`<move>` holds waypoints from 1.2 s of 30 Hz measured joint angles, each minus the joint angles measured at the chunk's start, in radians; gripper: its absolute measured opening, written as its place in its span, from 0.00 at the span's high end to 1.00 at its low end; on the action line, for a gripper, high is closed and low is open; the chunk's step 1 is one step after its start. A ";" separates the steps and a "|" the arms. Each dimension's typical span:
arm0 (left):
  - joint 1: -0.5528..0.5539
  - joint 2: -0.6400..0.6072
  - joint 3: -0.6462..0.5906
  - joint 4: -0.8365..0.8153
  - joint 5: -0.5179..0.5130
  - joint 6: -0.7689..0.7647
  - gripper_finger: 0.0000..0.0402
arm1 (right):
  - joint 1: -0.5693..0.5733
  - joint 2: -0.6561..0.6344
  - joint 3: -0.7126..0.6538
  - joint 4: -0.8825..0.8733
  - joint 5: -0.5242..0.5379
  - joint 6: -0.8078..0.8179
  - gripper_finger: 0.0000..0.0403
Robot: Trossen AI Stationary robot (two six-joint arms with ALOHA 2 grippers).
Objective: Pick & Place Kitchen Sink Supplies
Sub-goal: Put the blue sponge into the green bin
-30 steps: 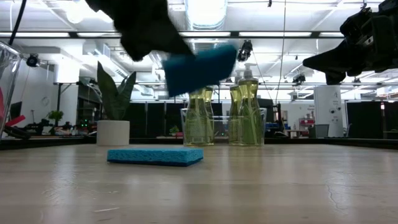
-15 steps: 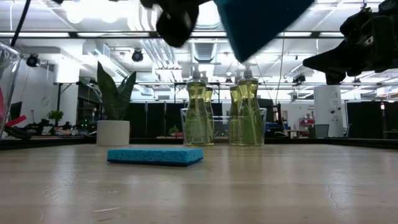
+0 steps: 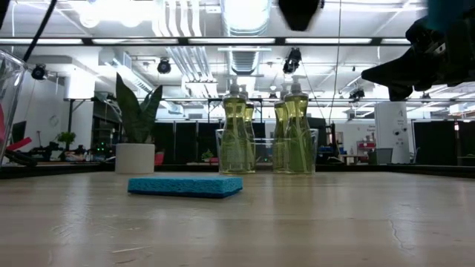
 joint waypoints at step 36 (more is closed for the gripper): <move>0.069 0.259 0.318 -0.036 0.174 0.094 0.71 | 0.000 0.000 0.000 0.000 0.000 0.001 0.98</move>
